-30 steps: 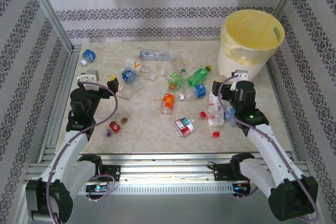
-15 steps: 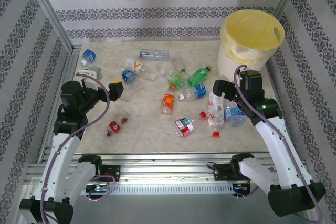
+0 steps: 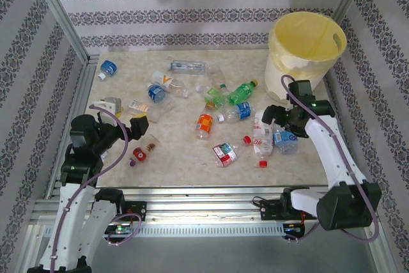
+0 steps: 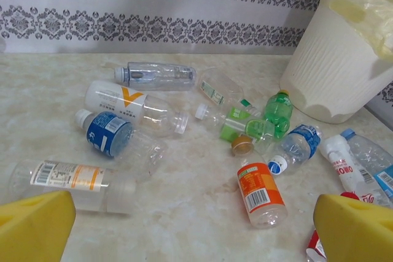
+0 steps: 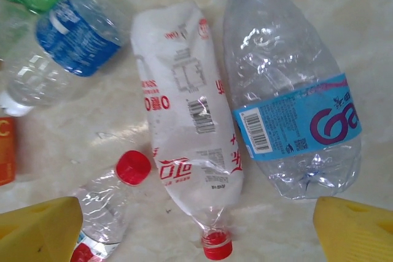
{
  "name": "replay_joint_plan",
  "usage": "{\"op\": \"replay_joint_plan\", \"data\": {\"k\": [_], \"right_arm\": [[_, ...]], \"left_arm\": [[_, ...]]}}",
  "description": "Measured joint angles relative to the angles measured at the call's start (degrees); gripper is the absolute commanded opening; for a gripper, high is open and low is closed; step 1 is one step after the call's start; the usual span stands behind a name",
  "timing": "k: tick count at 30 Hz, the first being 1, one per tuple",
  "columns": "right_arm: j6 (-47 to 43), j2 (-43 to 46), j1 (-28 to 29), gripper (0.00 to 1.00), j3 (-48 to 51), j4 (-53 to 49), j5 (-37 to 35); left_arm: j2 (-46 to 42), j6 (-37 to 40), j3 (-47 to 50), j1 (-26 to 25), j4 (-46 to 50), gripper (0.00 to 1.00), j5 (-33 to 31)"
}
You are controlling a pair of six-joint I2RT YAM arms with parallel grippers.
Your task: Throw the plastic bottles in the bin
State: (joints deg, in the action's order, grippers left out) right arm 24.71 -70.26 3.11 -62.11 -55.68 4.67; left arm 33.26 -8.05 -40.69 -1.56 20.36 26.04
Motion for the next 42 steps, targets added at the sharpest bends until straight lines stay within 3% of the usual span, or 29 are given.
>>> {"op": "replay_joint_plan", "data": {"k": [14,26,35,42], "right_arm": [[-1.73,-20.65,0.02,0.74,-5.38,3.08,3.3],[-4.09,-29.31,0.0,0.62,-9.49,4.52,0.68],[-4.33,-32.52,0.04,0.62,-9.51,7.26,1.27],[-3.8,-33.79,1.03,0.71,-9.51,10.14,2.73]], "left_arm": [[-6.34,-1.07,5.07,0.0,2.67,1.0,-2.51],[-10.01,-1.46,5.35,0.0,5.97,1.0,-4.28],[-12.0,-1.9,5.53,0.0,6.47,1.0,-5.79],[-12.11,-1.88,6.36,0.0,6.49,1.0,-6.21]]}}
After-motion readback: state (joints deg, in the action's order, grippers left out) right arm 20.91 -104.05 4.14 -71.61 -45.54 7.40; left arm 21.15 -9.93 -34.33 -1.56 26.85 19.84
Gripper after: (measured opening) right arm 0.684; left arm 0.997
